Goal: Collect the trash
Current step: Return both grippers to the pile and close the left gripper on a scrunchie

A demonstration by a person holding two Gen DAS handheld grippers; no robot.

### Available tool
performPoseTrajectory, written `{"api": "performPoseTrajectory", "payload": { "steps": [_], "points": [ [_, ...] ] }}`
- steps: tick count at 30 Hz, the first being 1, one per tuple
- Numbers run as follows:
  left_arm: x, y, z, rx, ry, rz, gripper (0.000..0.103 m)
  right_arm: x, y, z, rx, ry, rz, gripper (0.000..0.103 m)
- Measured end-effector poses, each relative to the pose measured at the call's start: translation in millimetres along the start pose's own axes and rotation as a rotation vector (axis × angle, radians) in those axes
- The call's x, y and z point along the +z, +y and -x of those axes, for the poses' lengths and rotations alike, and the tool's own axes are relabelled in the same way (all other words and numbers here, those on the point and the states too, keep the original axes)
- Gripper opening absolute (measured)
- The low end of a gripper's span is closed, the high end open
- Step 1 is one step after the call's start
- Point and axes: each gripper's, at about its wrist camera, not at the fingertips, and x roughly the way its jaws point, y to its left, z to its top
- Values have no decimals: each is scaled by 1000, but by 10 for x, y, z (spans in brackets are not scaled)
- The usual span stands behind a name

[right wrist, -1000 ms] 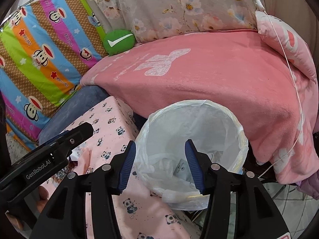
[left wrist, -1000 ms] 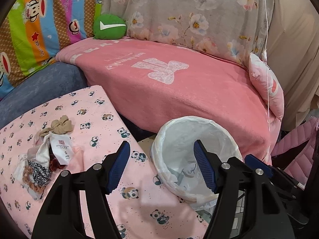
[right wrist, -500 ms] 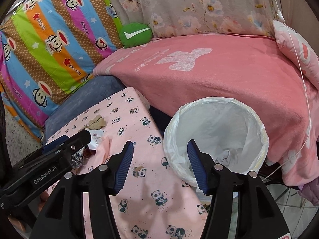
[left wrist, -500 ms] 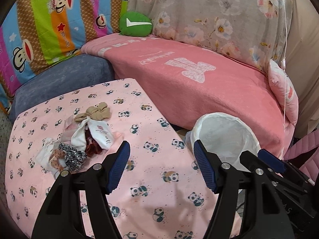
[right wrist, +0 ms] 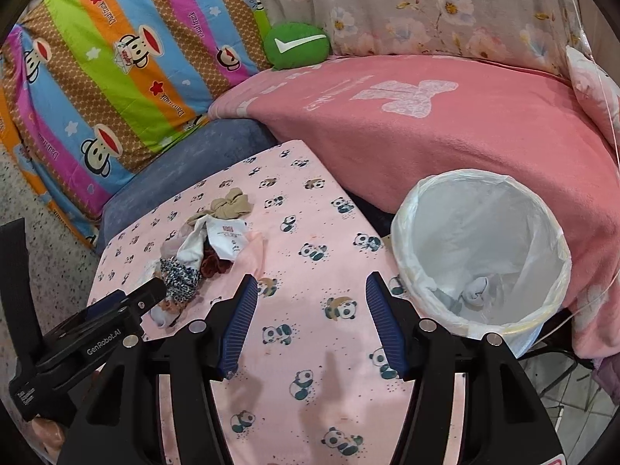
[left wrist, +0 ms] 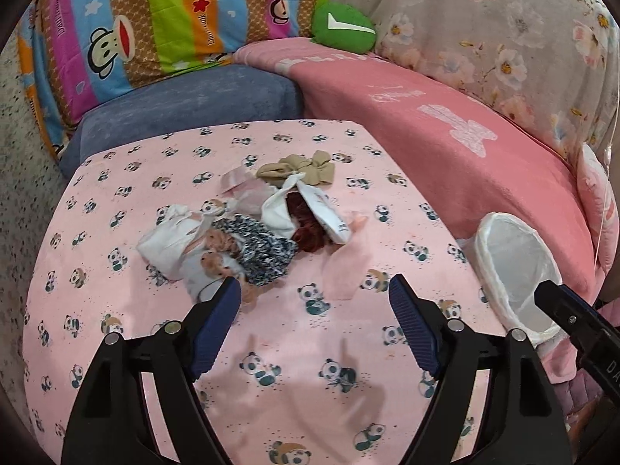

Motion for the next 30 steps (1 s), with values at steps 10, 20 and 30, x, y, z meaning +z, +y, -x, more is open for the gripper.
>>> {"api": "performPoseTrajectory", "payload": {
  "steps": [10,20,30],
  "points": [
    [-152,602,-83,38,38,80,75,-103,612,-278,47,49,97,59],
    [23,825,-345,-31,62,133,74,-125,1002,-641,80,80,154,59],
    [128,891,-734,-76,133,128,21,-84,1157,-1071,104,129,167,59]
  ]
}}
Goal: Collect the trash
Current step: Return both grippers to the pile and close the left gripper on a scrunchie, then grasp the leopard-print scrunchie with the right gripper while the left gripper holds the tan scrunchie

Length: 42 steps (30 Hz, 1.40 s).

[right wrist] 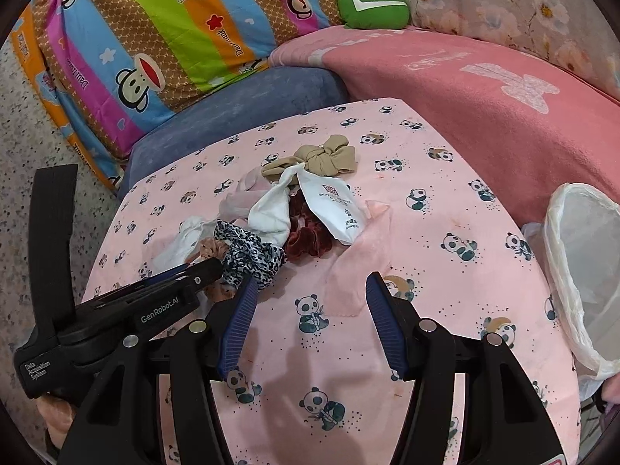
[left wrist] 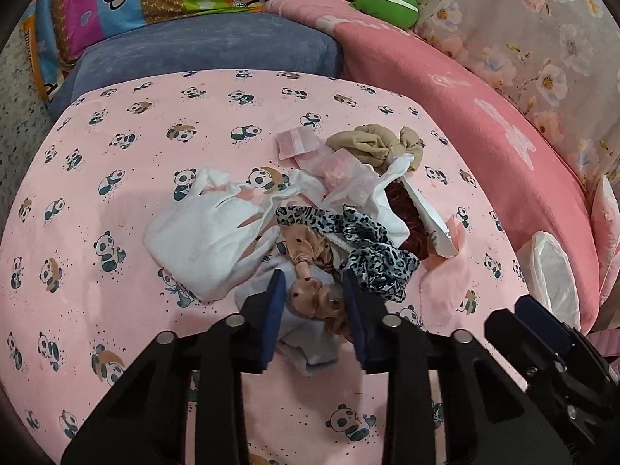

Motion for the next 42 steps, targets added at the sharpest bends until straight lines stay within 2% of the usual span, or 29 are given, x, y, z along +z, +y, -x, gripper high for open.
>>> {"api": "performPoseTrajectory", "payload": {
  "steps": [4,11,14,16,18,26,30,32,34,36,39,42],
  "points": [
    [18,79,73,-40,-13,13,11,27,81,-225,34,33,4,55],
    [47,172,108,-56,-25,25,10,55,214,-534,85,70,17,46],
    [61,182,115,-59,-26,27,10,44,262,-653,105,97,25,35],
    [66,176,128,-59,-28,25,10,34,267,-710,123,116,24,11],
    [71,158,149,-59,-33,20,10,18,276,-711,134,115,20,2],
    [115,-54,358,-66,-75,-13,10,55,202,-339,132,20,17,2],
    [146,-180,468,-61,-98,-31,10,72,178,-286,140,28,23,3],
    [149,-217,484,-55,-103,-35,10,66,187,-297,137,39,34,11],
    [144,-235,474,-43,-100,-40,10,53,179,-322,145,47,41,28],
    [138,-224,461,-26,-98,-43,10,44,159,-399,176,61,28,36],
    [144,-150,443,-12,-93,-28,10,30,141,-555,172,82,17,42],
    [161,-75,437,-2,-96,-20,10,29,124,-690,188,106,-7,42]
  ]
}}
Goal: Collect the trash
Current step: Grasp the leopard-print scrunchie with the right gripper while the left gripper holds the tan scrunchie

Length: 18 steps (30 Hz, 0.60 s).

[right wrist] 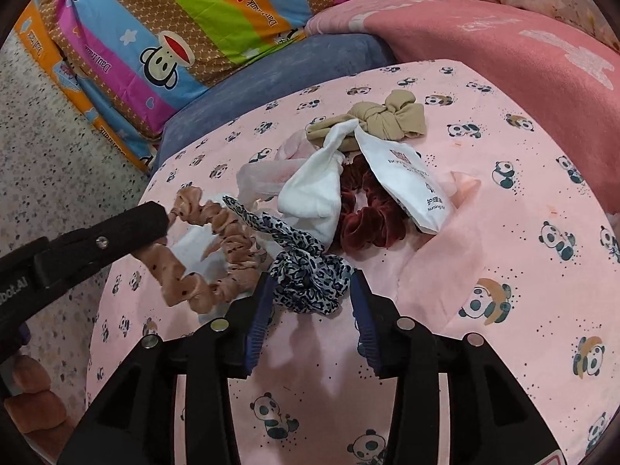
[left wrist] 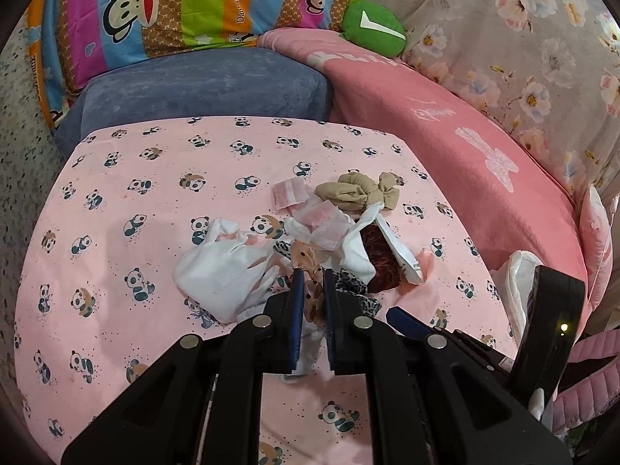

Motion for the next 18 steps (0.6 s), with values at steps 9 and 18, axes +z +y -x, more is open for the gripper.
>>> {"api": "performPoseTrajectory", "payload": {
  "steps": [9,18],
  "points": [
    [17,55,-49,14,6,6,10,9,-31,-192,27,34,-24,12],
    [15,-243,128,-8,-20,-35,10,-6,-102,468,28,-101,-28,8]
  ]
}}
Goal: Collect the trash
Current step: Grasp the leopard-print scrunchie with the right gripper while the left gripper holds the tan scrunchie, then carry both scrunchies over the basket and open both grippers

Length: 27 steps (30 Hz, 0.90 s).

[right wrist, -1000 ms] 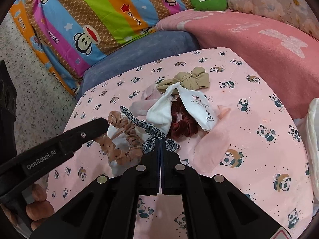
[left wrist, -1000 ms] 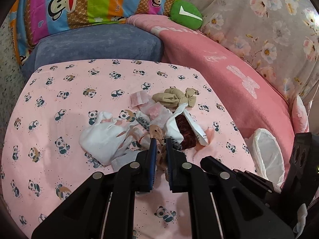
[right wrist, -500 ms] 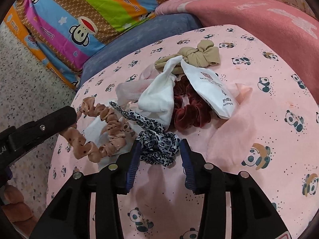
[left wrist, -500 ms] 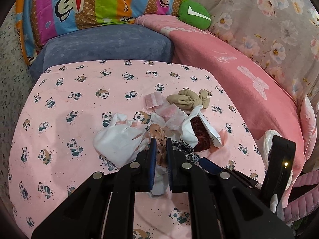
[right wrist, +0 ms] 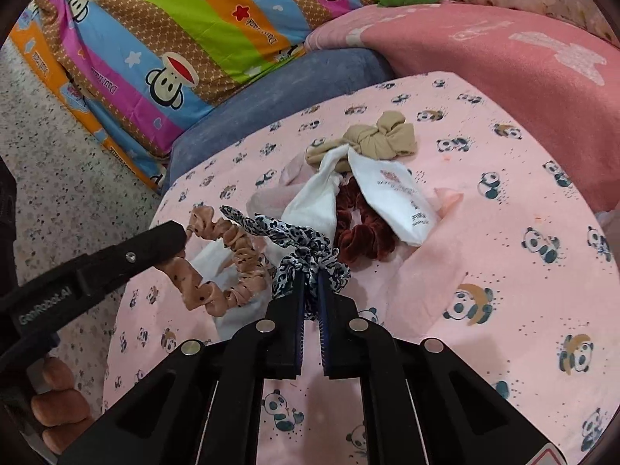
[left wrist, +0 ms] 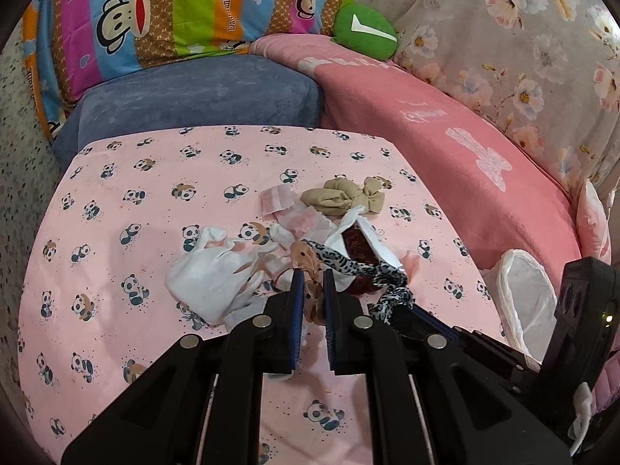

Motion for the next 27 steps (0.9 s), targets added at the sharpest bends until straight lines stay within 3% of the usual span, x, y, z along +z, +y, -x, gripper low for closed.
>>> {"api": "performPoseTrajectory", "payload": {
  "steps": [8,15,27],
  "points": [
    [67,-658,169,-62,-36,-78,10,108,-325,802,-41,-129,-47,8],
    [87,-1429,210,-148,-49,-175,10,122,-921,1493,-113,-234,-125,8],
    [-82,-2522,68,-236,-26,-349,10,-48,-1914,2166,-207,-318,-270,8]
  ]
}}
